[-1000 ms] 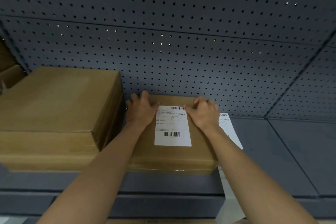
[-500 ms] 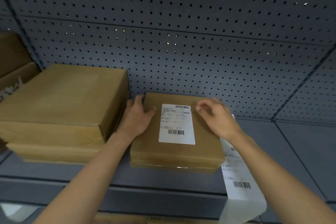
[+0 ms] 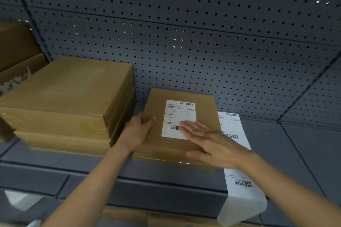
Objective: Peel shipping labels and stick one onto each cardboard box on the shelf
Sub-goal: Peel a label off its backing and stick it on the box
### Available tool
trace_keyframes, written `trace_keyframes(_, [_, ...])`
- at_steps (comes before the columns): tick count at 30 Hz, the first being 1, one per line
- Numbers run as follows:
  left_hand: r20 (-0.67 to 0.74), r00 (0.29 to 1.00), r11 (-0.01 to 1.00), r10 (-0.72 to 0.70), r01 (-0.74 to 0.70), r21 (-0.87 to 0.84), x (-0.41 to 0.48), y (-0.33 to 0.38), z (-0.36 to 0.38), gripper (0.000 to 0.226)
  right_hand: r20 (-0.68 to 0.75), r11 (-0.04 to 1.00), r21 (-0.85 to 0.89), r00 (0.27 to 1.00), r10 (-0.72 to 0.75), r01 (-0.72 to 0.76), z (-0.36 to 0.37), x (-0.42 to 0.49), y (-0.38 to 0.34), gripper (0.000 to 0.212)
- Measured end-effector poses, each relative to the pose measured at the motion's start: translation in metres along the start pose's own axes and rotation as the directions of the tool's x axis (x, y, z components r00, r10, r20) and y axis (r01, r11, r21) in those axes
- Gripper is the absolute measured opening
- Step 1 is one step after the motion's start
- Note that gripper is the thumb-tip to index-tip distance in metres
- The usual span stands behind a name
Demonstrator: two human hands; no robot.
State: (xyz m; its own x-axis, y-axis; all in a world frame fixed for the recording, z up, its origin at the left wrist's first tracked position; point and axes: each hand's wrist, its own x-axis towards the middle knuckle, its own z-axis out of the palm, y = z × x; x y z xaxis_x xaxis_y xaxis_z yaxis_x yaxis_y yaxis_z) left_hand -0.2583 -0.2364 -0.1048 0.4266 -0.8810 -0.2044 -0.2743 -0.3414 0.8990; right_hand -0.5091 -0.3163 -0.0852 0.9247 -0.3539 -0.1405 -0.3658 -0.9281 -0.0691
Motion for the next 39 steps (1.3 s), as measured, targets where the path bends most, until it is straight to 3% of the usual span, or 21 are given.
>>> trace_keyframes(3, [0.0, 1.0, 0.998, 0.01, -0.01, -0.06, -0.001, -0.001, 0.0, 0.038, 0.036, 0.997, 0.034, 0.997, 0.061, -0.062, -0.006, 0.019, 0.014, 0.096])
trace_keyframes(8, [0.004, 1.0, 0.992, -0.002, 0.003, -0.123, 0.002, -0.005, 0.0, 0.04, 0.07, 0.976, 0.066, 0.977, 0.203, -0.207, -0.016, 0.056, 0.041, 0.09])
trace_keyframes(15, [-0.032, 1.0, 0.985, 0.001, -0.006, -0.175, 0.002, -0.007, 0.003, 0.039, 0.095, 0.971, 0.037, 0.968, 0.233, -0.238, -0.023, 0.072, 0.048, 0.1])
trace_keyframes(24, [-0.076, 0.997, 0.99, -0.016, 0.006, -0.14, 0.0, -0.002, 0.008, 0.042, 0.177, 0.999, -0.03, 0.984, -0.032, 0.038, -0.016, 0.012, -0.016, 0.113])
trace_keyframes(30, [-0.067, 0.998, 0.985, -0.011, -0.001, -0.174, 0.002, -0.005, 0.007, 0.041, 0.205, 0.995, -0.05, 0.976, -0.074, 0.086, -0.021, 0.012, -0.012, 0.105])
trace_keyframes(39, [-0.056, 0.998, 0.975, -0.019, 0.006, -0.221, 0.007, -0.012, 0.005, 0.036, 0.184, 0.989, 0.018, 0.973, 0.138, -0.144, -0.034, 0.082, 0.034, 0.1])
